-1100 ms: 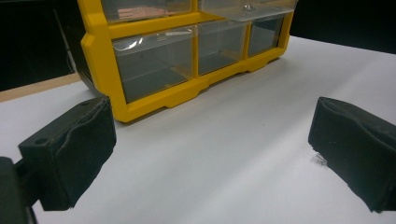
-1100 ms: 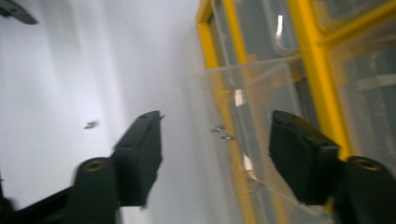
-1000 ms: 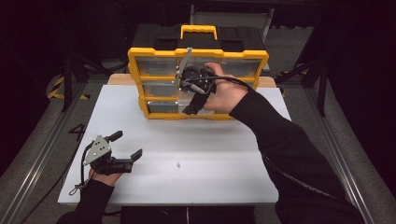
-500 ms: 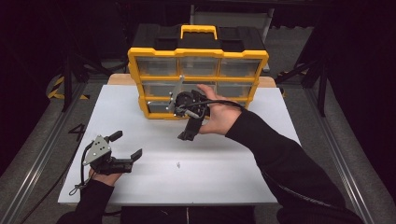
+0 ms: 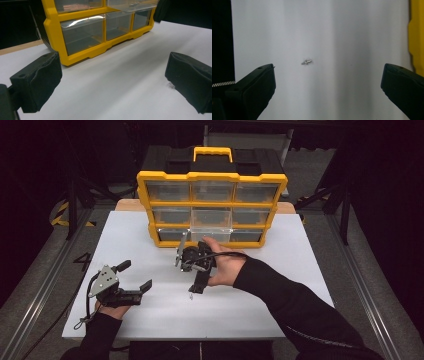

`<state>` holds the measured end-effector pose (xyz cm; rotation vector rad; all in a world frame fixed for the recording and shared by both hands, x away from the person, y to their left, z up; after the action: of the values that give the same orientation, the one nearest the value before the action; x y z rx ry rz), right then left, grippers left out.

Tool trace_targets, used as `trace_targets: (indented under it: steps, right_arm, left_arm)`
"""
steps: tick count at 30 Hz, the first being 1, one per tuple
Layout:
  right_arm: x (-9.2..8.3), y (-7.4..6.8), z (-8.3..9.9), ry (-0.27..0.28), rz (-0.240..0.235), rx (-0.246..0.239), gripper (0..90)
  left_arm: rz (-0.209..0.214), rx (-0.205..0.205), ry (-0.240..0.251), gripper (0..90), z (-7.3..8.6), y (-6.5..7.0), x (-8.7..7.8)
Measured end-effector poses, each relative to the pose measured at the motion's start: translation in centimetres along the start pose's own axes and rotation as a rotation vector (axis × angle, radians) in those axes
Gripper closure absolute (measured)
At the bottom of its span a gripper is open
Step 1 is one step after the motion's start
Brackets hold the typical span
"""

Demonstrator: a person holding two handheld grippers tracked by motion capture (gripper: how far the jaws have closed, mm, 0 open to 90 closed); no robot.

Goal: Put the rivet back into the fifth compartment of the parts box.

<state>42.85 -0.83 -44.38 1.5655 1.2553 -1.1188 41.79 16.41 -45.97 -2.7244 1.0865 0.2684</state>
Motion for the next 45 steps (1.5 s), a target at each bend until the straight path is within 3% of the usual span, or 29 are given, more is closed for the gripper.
trace_targets:
  steps: [2, 10, 26, 37, 39, 40, 44, 45]
  right_arm:
    - [0.8, -0.2, 0.3, -0.022, 0.008, -0.01, 0.4]
    - [4.0, -1.6, 0.9, -0.041, -0.038, -0.015, 0.5]
    - [7.2, -2.2, 1.7, -0.076, -0.054, -0.023, 9.1]
    - [7.5, -2.3, 1.8, -0.097, -0.066, -0.014, 59.7]
    - [7.6, -2.5, 1.8, -0.102, -0.073, -0.017, 64.1]
    - [7.6, -2.6, 1.7, -0.1, -0.079, -0.013, 72.4]
    - [7.5, -2.8, 1.6, -0.11, -0.074, -0.02, 76.0]
    - [7.5, -2.9, 1.6, -0.106, -0.08, -0.018, 81.6]
  left_arm:
    - [0.0, 0.0, -0.001, 1.8, 0.0, 0.0, 0.0]
    - [0.0, 0.0, -0.001, 1.8, 0.0, 0.0, 0.0]
    - [0.0, 0.0, -0.001, 1.8, 0.0, 0.0, 0.0]
    - [0.004, -0.002, 0.0, 2.1, 0.0, 0.0, 0.0]
    - [0.004, -0.005, 0.001, 2.1, 0.0, 0.0, 0.0]
    - [0.004, -0.006, 0.001, 2.1, 0.0, 0.0, 0.0]
    - [0.006, -0.003, 0.0, 2.1, 0.0, 0.1, 0.0]
    - [0.006, -0.003, 0.0, 2.2, 0.0, 0.1, 0.0]
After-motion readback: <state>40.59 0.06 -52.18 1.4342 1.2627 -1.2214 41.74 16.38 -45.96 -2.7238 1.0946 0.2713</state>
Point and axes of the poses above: each handheld gripper's, and its own axes: x roughly forward along the jaws, z roughly out of its underside, y roughly to its right, the point moved 10 cm from there along x, roughly forward along the jaws, and after that the axes turned 6 degrees about x, right-handed, at the moved point
